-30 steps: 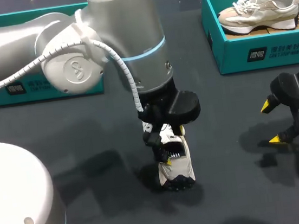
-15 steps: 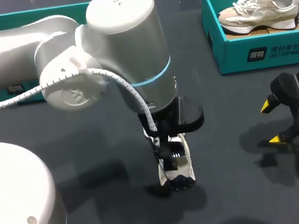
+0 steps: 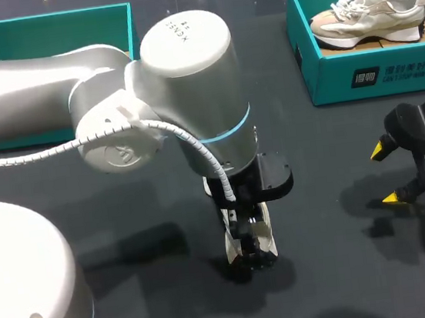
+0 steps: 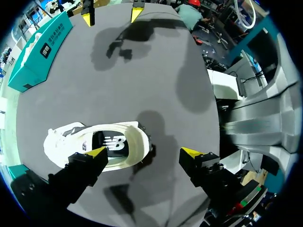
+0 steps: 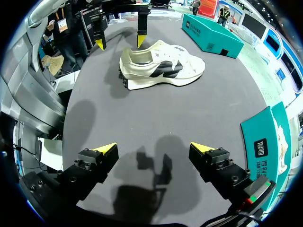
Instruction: Take the shoe out of the shoebox, open the shoe tongue, remove and reinsert the insole, then place the shoe into the shoebox
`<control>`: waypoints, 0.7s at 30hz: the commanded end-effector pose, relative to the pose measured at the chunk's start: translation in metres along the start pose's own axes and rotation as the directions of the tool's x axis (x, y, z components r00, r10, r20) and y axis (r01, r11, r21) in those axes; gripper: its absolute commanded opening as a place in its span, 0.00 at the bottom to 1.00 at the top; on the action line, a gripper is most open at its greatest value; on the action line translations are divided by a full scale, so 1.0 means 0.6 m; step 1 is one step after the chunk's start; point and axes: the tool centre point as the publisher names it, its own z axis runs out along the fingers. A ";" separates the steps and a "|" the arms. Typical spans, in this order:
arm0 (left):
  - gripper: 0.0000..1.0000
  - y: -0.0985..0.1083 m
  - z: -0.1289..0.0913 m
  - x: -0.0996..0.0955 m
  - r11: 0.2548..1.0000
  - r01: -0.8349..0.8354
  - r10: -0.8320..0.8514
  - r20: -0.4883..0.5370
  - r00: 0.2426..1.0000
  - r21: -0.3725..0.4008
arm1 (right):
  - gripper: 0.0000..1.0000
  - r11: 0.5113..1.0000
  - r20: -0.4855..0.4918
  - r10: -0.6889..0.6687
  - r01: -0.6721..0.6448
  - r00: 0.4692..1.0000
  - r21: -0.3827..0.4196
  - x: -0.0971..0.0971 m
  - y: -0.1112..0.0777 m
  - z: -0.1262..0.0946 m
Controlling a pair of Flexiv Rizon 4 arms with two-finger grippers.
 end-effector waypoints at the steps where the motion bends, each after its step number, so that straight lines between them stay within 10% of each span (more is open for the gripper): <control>1: 1.00 -0.016 0.031 -0.002 0.999 0.027 -0.027 0.006 1.000 -0.018 | 1.00 1.000 0.003 0.001 -0.001 1.000 0.003 0.003 0.000 0.000; 21: 0.96 -0.015 0.103 0.008 0.989 0.134 -0.131 0.060 0.990 -0.057 | 1.00 1.000 0.003 0.001 -0.001 1.000 0.003 0.003 0.000 0.000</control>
